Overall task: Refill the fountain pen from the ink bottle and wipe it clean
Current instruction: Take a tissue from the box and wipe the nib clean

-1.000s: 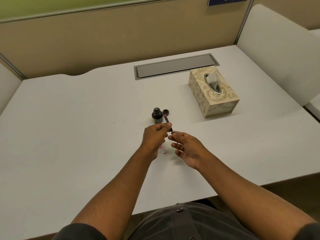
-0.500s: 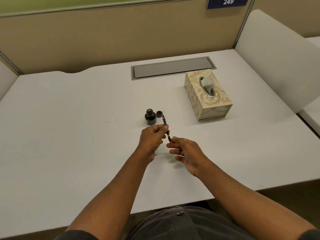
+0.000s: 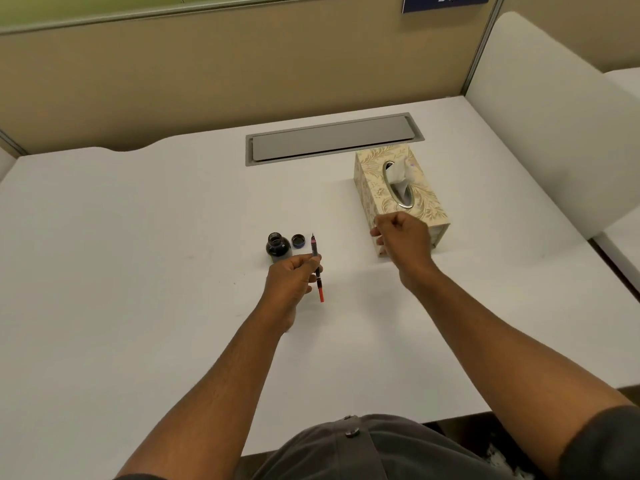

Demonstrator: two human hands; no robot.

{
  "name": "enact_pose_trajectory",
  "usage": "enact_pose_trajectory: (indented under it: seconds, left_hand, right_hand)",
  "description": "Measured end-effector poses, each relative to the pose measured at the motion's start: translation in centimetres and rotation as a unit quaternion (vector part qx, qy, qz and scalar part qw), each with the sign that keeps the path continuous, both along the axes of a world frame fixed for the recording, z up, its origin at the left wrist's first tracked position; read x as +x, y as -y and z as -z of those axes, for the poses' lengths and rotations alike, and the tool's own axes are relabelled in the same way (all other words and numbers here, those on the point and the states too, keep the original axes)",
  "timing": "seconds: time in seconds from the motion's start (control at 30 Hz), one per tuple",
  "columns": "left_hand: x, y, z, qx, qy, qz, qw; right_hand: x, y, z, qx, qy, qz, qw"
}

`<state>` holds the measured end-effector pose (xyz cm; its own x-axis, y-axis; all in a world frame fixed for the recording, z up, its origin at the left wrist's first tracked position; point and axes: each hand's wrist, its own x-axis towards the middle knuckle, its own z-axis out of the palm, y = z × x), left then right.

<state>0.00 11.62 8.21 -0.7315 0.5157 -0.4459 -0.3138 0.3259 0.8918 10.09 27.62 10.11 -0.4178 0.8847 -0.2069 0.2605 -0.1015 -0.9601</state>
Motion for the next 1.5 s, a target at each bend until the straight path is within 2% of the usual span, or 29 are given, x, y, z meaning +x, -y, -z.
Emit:
enact_pose_trajectory:
  seconds: [0.17,0.27,0.47,0.67,0.93,1.0,1.2,1.3,1.4,1.5]
  left_hand:
    - [-0.2,-1.1,0.1,-0.006,0.006,-0.016,1.000]
    - [-0.2,-1.5,0.1,-0.008,-0.005,-0.022,1.000]
    - [0.1,-1.8,0.0,-0.015,-0.055,-0.033,0.998]
    - [0.0,-1.6,-0.1,-0.036,-0.067,-0.028,0.997]
    - [-0.4,-2.0,-0.1,-0.046,-0.071,-0.031,0.996]
    - [-0.4,-2.2,-0.1,-0.048,-0.068,-0.031,0.996]
    - [-0.1,-2.3,-0.1,-0.052,-0.057,-0.024,0.997]
    - [-0.1,-2.3,-0.2,-0.053,-0.055,-0.025,0.997]
    - [-0.2,-2.2,-0.2,-0.052,-0.055,-0.027,0.997]
    - [-0.2,-2.1,-0.2,-0.050,-0.054,-0.029,0.997]
  right_hand:
    - [-0.8,-5.0,-1.5,0.170,0.089,0.032,0.981]
    - [-1.5,-7.8,-1.6,0.222,0.130,0.039,0.966]
    - [-3.3,-12.2,-2.0,0.243,0.193,0.034,0.950]
    - [-4.5,-14.8,-1.9,0.259,0.276,-0.063,0.923]
    - [-4.6,-15.4,-2.2,0.268,0.245,-0.066,0.930]
    - [-4.5,-15.1,-2.3,0.286,0.255,-0.073,0.921]
    - [-4.7,-14.1,-3.0,0.413,0.297,-0.185,0.841]
    - [-5.0,-13.9,-3.0,0.500,0.343,-0.211,0.767]
    - [-5.1,-14.1,-3.0,0.516,0.434,-0.264,0.690]
    - [-5.1,-14.3,-3.1,0.514,0.464,-0.277,0.666]
